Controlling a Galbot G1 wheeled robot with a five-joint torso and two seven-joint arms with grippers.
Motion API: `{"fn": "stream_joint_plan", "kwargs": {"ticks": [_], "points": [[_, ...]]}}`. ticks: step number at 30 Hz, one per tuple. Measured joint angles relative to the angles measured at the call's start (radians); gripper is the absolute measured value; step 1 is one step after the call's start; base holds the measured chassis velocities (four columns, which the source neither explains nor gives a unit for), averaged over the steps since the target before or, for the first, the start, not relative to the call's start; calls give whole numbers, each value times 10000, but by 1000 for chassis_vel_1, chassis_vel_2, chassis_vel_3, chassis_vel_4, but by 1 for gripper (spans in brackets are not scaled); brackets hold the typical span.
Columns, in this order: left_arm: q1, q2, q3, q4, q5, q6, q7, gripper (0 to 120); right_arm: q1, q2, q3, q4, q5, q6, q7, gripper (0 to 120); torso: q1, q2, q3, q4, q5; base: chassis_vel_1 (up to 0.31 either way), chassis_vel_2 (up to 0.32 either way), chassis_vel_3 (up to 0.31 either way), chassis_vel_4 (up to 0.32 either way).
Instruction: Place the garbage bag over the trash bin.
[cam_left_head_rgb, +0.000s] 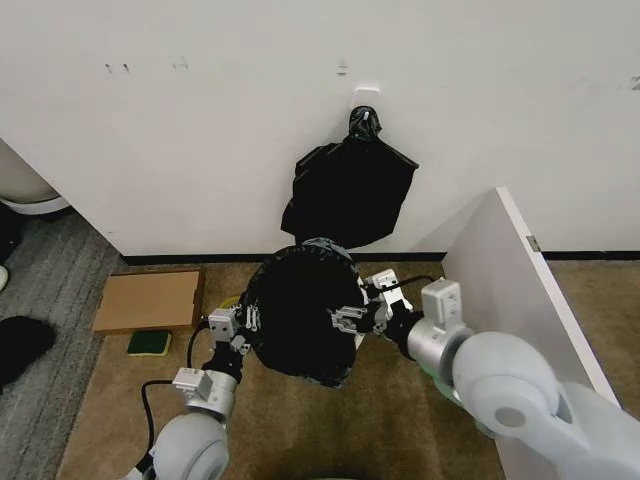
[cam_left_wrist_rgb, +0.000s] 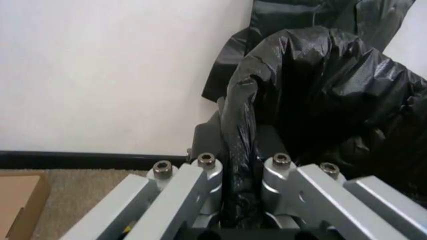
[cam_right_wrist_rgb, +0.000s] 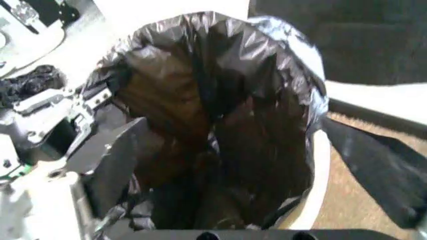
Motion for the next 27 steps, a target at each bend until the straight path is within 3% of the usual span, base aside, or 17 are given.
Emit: {"fn": "stream_joint_plan", "kwargs": {"ticks": [13, 16, 18, 21, 24, 27], "points": [[276, 68, 8, -294, 208, -8, -14, 4, -1087, 18, -22, 30, -1641, -247, 273, 99, 0, 0, 2, -2, 2, 0, 0, 0, 0], [280, 75, 11, -295, 213, -24, -8, 4, -1103, -23, -58, -31, -1863, -304, 292, 86, 0, 0, 2, -1, 2, 0, 0, 0, 0], [279, 74, 12, -297, 213, -26, -7, 4, -1103, -31, -71, -41, -1919, -319, 285, 84, 0, 0, 2, -1, 2, 0, 0, 0, 0], [270, 89, 12, -321, 207, -34, 1, 4, -1135, -56, -112, -98, -2099, -478, 304, 69, 0, 0, 2, -1, 2, 0, 0, 0, 0], [264, 90, 12, -323, 194, -42, 4, 4, -1213, -80, -109, -141, -2188, -548, 317, 64, 0, 0, 2, -1, 2, 0, 0, 0, 0], [259, 87, 14, -336, 165, -62, 12, 4, -1436, -126, -43, -256, -2367, -577, 239, 49, 0, 0, 2, -2, 2, 0, 0, 0, 0]]}}
